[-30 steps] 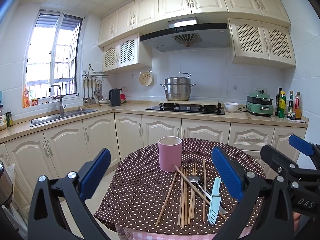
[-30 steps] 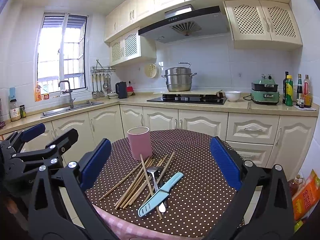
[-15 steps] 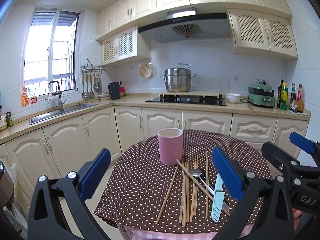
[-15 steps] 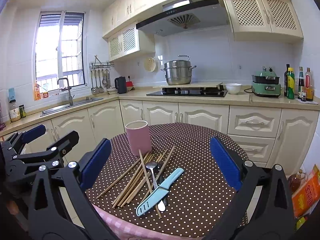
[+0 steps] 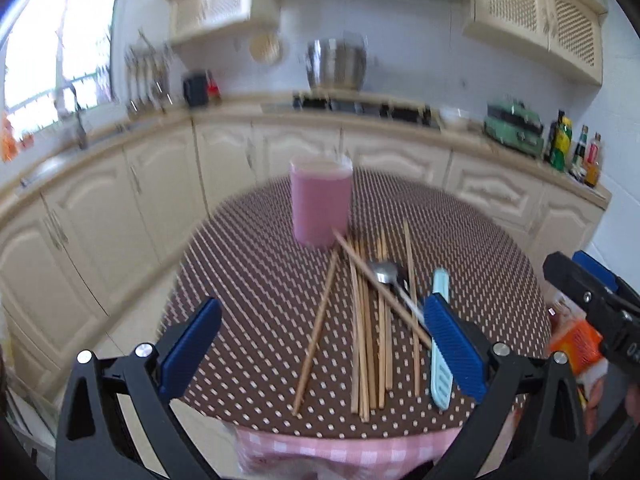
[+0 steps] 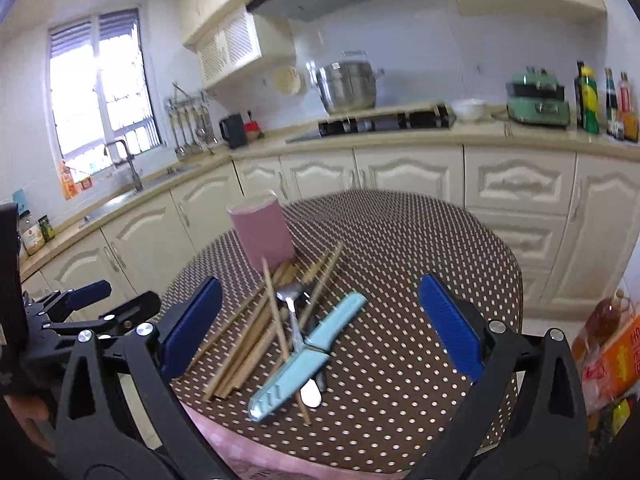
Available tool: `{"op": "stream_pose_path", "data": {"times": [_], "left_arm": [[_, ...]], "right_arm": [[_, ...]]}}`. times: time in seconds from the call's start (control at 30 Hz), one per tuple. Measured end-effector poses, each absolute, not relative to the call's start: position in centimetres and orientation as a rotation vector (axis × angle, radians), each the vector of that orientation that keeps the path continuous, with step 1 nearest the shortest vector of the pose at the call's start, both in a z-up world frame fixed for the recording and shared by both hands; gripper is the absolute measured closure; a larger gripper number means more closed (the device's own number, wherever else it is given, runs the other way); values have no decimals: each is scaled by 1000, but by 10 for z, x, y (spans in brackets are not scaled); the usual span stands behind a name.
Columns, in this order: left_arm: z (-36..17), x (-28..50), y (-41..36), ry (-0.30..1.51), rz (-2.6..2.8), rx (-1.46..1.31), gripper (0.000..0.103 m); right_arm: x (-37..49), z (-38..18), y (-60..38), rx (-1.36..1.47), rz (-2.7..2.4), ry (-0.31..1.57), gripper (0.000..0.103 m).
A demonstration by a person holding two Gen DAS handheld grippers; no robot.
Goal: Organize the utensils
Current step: 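Reach the right tool to the light-blue knife and grasp its handle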
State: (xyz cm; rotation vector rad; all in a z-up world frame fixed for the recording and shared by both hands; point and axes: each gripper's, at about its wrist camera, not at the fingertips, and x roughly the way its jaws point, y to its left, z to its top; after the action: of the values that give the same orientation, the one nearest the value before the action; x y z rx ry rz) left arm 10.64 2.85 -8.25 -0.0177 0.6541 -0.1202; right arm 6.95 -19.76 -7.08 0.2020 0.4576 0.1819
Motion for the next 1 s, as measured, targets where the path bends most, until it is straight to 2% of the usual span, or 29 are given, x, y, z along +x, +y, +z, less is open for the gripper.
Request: {"op": "stream_pose_path", "data": {"times": [0.2, 0.33, 0.63, 0.83, 1.0], "left_arm": [[-114, 132, 32, 765, -116, -17, 5], [-128, 143, 30, 817, -121, -24, 15], [-132, 145, 38, 824, -117, -39, 15], [-135, 146, 46, 826, -116, -51, 15], [-137, 147, 54, 825, -116, -65, 15]], "right_arm": [[100, -101, -209, 194, 144, 587, 6], [119, -121, -208, 212, 166, 693, 6], [166, -148, -185, 213, 185, 872, 9], [186, -153, -170, 118, 190, 945, 29], [199, -152, -180, 62, 217, 996, 68]]}}
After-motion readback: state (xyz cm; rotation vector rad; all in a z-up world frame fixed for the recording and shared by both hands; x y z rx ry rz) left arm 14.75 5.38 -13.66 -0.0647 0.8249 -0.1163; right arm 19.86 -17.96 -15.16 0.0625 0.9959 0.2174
